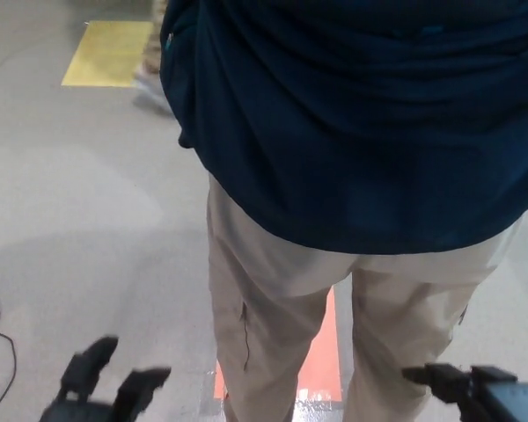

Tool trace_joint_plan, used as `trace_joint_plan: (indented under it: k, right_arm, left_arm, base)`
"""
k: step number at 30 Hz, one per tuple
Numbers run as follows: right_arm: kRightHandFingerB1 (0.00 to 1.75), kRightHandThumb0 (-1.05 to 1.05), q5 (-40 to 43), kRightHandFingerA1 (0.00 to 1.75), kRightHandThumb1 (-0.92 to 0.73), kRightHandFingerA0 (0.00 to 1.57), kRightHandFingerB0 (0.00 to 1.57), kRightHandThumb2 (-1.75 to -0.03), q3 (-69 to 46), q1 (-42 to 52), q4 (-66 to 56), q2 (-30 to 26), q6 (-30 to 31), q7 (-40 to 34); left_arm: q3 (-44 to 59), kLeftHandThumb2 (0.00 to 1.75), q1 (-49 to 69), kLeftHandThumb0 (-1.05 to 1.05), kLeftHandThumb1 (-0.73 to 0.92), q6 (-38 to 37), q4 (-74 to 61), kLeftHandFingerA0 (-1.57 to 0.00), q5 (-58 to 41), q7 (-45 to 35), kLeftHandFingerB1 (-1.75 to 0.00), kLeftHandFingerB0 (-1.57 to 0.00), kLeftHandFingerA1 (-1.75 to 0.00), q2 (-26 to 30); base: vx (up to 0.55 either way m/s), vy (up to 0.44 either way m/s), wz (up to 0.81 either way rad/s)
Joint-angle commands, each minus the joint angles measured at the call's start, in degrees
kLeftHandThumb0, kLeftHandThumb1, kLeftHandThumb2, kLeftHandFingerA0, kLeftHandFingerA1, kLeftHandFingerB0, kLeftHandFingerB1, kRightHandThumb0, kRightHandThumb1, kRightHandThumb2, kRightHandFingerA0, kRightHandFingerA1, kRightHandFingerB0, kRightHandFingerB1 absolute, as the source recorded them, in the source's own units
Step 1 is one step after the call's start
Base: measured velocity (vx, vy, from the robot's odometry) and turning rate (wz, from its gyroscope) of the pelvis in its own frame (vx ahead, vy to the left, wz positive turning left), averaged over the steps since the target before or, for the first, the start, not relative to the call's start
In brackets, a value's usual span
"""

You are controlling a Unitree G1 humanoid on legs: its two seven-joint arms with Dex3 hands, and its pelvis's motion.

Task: A person hands a coat to the robot and the robot grabs it with both hands and holds it while the person wears the coat.

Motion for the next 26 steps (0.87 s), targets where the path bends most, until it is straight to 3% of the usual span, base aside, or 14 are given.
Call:
trace_joint_plan:
  k: [1, 5, 15, 16, 17, 18, 23, 25, 26]
  right_arm:
    - [0.34, -0.53, 0.94, 0.34, -0.82, 0.34, 0.30, -0.64, 1.68, -5.47, 2.30, -3.23, 10.27, 11.88]
    - [0.34, -0.53, -0.29, 0.33, -0.83, 0.35, 0.30, -0.65, 3.35, -6.47, 1.16, -3.98, 12.45, 13.63]
    - [0.34, -0.51, 0.43, 0.33, -0.82, 0.34, 0.32, -0.65, 6.64, -12.29, 3.60, -5.01, 14.82, 13.67]
    - [0.46, -0.60, 0.50, 0.48, -0.66, 0.30, 0.23, -0.97, 6.97, -12.77, 4.20, -5.32, 14.45, 12.85]
    - [0.46, -0.60, 0.62, 0.48, -0.66, 0.30, 0.23, -0.97, 7.22, -13.02, 4.47, -5.52, 14.38, 12.46]
    - [0.34, -0.52, 0.72, 0.33, -0.82, 0.36, 0.33, -0.65, 7.45, -13.15, 4.61, -5.68, 14.42, 12.30]
    - [0.32, -0.52, 1.51, 0.32, -0.84, 0.35, 0.31, -0.66, 8.08, -14.54, 5.09, -6.94, 14.44, 12.28]
    - [0.30, -0.52, 1.79, 0.32, -0.86, 0.37, 0.28, -0.66, 8.45, -15.74, 5.57, -6.93, 15.16, 13.19]
    - [0.30, -0.52, 1.79, 0.32, -0.86, 0.37, 0.28, -0.66, 8.45, -15.74, 5.57, -6.93, 15.16, 13.19]
  left_arm:
    - [-0.08, 0.65, -5.67, -0.67, 0.81, 4.23, 2.47, -0.43, -3.82, -9.36, -0.34, -0.39, -0.38, 0.79]
    - [-0.82, 0.67, -6.48, -0.70, 0.87, 3.68, 2.17, -0.34, -4.43, -12.74, -0.31, -0.33, -0.33, 1.95]
    - [-1.08, 0.67, -9.00, -0.74, 0.88, 3.79, 1.20, -0.32, -6.88, -18.59, -0.30, -0.31, -0.32, 4.17]
    - [-1.25, 0.67, -9.23, -0.73, 0.87, 3.87, 1.41, -0.32, -6.89, -18.35, -0.31, -0.32, -0.32, 4.10]
    - [-1.36, 0.67, -9.33, -0.73, 0.87, 3.94, 1.45, -0.32, -6.94, -18.29, -0.31, -0.32, -0.32, 4.10]
    - [-1.53, 0.67, -9.36, -0.73, 0.87, 3.96, 1.45, -0.33, -6.92, -18.18, -0.30, -0.32, -0.32, 4.18]
    - [-2.15, 0.67, -10.78, -0.73, 0.88, 4.10, 1.87, -0.33, -7.55, -19.38, -0.30, -0.30, -0.32, 3.87]
    - [-1.20, 0.67, -10.87, -0.72, 0.84, 3.35, 2.12, -0.34, -9.44, -18.98, -0.21, -0.09, -0.34, 3.28]
    - [-1.20, 0.67, -10.87, -0.72, 0.84, 3.35, 2.12, -0.34, -9.44, -18.98, -0.21, -0.09, -0.34, 3.28]
  base:
    - [0.00, 0.000, 0.00]
    - [0.00, 0.000, 0.00]
    - [0.00, 0.000, 0.00]
    - [0.00, 0.000, 0.00]
    - [0.00, 0.000, 0.00]
    - [0.00, 0.000, 0.00]
    - [0.00, 0.000, 0.00]
    - [0.00, 0.000, 0.00]
    - [0.00, 0.000, 0.00]
